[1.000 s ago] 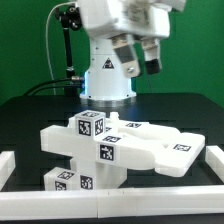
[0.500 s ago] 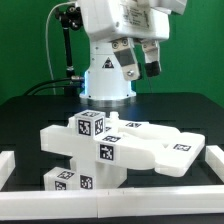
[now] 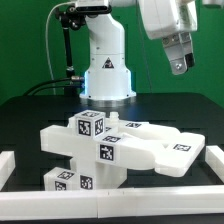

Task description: Assemble chair

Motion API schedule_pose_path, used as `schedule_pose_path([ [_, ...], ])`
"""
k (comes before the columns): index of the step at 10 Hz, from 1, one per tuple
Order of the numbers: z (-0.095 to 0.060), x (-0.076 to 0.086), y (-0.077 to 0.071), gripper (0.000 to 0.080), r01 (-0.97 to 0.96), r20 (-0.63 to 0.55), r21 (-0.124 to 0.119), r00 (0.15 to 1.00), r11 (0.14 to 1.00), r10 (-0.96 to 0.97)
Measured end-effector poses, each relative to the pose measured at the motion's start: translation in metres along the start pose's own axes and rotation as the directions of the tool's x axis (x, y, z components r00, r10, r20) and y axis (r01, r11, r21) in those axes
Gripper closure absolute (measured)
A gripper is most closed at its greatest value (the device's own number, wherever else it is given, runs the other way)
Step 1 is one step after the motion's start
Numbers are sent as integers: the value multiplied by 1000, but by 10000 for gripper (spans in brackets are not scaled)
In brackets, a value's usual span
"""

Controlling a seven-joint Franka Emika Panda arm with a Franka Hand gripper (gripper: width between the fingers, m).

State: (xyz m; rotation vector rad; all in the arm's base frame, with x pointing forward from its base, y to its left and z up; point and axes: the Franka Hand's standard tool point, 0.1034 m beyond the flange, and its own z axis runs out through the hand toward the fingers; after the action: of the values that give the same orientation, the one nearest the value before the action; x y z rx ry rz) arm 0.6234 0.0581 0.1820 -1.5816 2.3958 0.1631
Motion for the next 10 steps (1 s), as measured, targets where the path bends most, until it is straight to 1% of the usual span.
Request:
schedule_pose_path([
  [2,1,0,1,150,12,-2,-3,1000,1000,-12],
  [3,8,-2,11,150,113,-3,-27,994,993,-113],
  [4,11,-2,23,150,186,4,-55,983,981,-186],
  [6,20,3,50,150,339,1,-106,940,935,-341],
  [7,26,2,55,150,333,-28,-93,941,938,-337],
  [8,26,2,56,150,441,-18,-99,896,892,-444],
  [10,26,4,55,150,545,-7,-100,836,832,-549],
])
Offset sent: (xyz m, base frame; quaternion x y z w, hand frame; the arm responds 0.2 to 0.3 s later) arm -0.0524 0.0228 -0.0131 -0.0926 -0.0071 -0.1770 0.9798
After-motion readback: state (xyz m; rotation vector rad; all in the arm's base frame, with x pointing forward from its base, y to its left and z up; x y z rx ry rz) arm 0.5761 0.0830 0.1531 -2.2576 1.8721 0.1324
